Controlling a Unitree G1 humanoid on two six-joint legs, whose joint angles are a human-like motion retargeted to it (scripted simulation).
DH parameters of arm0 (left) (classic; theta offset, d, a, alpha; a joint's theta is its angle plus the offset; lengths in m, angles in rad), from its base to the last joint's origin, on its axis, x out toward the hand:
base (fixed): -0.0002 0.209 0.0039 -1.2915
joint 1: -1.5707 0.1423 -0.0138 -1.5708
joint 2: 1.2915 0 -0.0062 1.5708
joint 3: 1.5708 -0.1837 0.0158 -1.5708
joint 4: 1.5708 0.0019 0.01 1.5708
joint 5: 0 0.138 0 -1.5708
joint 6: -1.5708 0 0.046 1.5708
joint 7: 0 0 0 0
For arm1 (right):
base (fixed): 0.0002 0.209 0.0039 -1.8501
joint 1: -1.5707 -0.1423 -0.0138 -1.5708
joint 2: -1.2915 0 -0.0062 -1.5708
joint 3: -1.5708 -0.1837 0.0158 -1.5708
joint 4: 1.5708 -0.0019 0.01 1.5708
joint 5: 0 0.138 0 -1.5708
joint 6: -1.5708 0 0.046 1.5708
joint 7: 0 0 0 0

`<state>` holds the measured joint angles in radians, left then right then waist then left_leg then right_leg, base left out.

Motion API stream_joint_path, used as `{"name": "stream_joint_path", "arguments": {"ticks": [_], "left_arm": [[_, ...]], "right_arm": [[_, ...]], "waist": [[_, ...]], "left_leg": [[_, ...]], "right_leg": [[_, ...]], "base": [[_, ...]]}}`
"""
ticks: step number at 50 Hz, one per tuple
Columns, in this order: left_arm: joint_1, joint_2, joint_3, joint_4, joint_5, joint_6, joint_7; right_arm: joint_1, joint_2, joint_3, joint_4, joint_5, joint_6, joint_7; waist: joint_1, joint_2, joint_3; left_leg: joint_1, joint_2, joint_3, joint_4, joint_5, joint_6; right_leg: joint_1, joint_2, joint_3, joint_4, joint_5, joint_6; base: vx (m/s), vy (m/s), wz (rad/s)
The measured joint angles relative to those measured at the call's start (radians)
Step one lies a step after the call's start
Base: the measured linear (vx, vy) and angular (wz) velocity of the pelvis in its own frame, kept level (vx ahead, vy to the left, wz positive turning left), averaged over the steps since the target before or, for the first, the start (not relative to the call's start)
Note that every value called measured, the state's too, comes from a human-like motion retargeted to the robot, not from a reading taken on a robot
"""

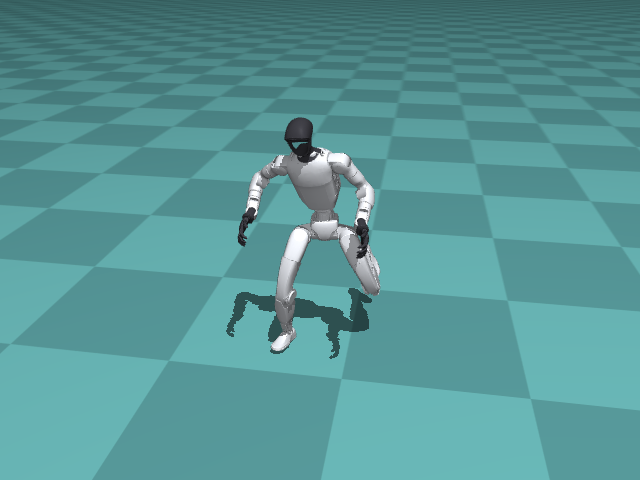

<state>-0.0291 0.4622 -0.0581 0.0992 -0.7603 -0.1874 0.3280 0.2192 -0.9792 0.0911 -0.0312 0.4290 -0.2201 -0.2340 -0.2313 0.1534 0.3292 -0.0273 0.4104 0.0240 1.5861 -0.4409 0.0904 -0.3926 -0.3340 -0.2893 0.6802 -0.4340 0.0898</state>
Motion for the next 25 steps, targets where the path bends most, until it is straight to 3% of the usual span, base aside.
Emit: {"name": "stream_joint_path", "arguments": {"ticks": [3,6,9,11,13,15,18,20,23,25], "left_arm": [[0.278,-0.075,-0.073,0.260,-0.067,0.064,-0.009],[0.515,0.012,-0.133,0.292,-0.088,0.100,-0.072],[0.731,0.138,-0.112,0.231,-0.092,0.122,-0.177],[0.869,0.202,-0.053,0.202,-0.058,0.125,-0.251],[0.996,0.219,0.022,0.221,-0.014,0.134,-0.320],[1.038,0.207,0.067,0.298,0.046,0.142,-0.339],[0.970,0.145,0.057,0.460,0.137,0.146,-0.272],[0.864,0.105,0.020,0.552,0.142,0.137,-0.192],[0.576,0.110,-0.056,0.672,0.230,0.131,-0.079],[0.324,0.141,-0.068,0.679,0.406,0.130,-0.019]], "right_arm": [[-0.488,0.216,0.162,-0.049,-0.035,0.002,-0.052],[-0.878,0.401,0.296,-0.139,-0.070,-0.007,-0.101],[-1.210,0.441,0.418,-0.233,-0.127,-0.013,-0.143],[-1.406,0.418,0.512,-0.275,-0.161,-0.022,-0.163],[-1.570,0.400,0.622,-0.295,-0.202,-0.035,-0.191],[-1.675,0.387,0.685,-0.301,-0.259,-0.041,-0.189],[-1.653,0.407,0.671,-0.287,-0.313,-0.035,-0.215],[-1.552,0.421,0.624,-0.277,-0.349,-0.021,-0.247],[-1.281,0.406,0.571,-0.198,-0.356,0.004,-0.230],[-1.036,0.389,0.560,-0.046,-0.300,0.046,-0.195]], "waist": [[0.111,-0.030,-0.036],[0.287,-0.095,-0.113],[0.454,-0.171,-0.195],[0.531,-0.213,-0.234],[0.574,-0.217,-0.268],[0.596,-0.187,-0.259],[0.573,-0.142,-0.223],[0.539,-0.143,-0.184],[0.477,-0.223,-0.076],[0.459,-0.240,0.001]], "left_leg": [[-0.208,-0.120,0.059,0.105,-0.066,0.033],[-0.415,-0.225,0.187,-0.044,-0.077,0.066],[-0.513,-0.290,0.335,-0.451,-0.024,0.046],[-0.483,-0.316,0.451,-0.848,0.039,0.004],[-0.407,-0.316,0.570,-1.243,0.086,-0.045],[-0.348,-0.286,0.642,-1.509,0.081,-0.122],[-0.336,-0.231,0.582,-1.567,0.103,-0.133],[-0.374,-0.213,0.493,-1.434,0.193,-0.061],[-0.512,-0.275,0.379,-0.966,0.036,0.113],[-0.566,-0.319,0.328,-0.704,-0.100,0.141]], "right_leg": [[0.067,0.008,0.032,0.035,-0.060,-0.080],[0.168,0.010,0.066,-0.079,0.018,-0.102],[0.289,0.008,0.102,-0.241,0.206,-0.049],[0.355,0.027,0.168,-0.305,0.352,0.007],[0.410,0.093,0.278,-0.294,0.450,0.052],[0.463,0.185,0.365,-0.208,0.490,0.083],[0.458,0.208,0.324,0.086,0.406,0.035],[0.397,0.140,0.260,0.339,0.330,-0.042],[0.286,-0.017,0.271,0.679,0.196,-0.095],[0.223,-0.045,0.303,0.834,0.101,-0.086]], "base": [[1.21,-0.13,-0.67],[1.17,0.03,-0.46],[1.21,0.17,-0.21],[1.26,0.24,-0.21],[1.30,0.27,-0.36],[1.28,0.28,-0.24],[1.21,0.26,0.11],[1.08,0.23,0.59],[0.93,0.21,1.55],[0.80,0.17,2.35]]}}
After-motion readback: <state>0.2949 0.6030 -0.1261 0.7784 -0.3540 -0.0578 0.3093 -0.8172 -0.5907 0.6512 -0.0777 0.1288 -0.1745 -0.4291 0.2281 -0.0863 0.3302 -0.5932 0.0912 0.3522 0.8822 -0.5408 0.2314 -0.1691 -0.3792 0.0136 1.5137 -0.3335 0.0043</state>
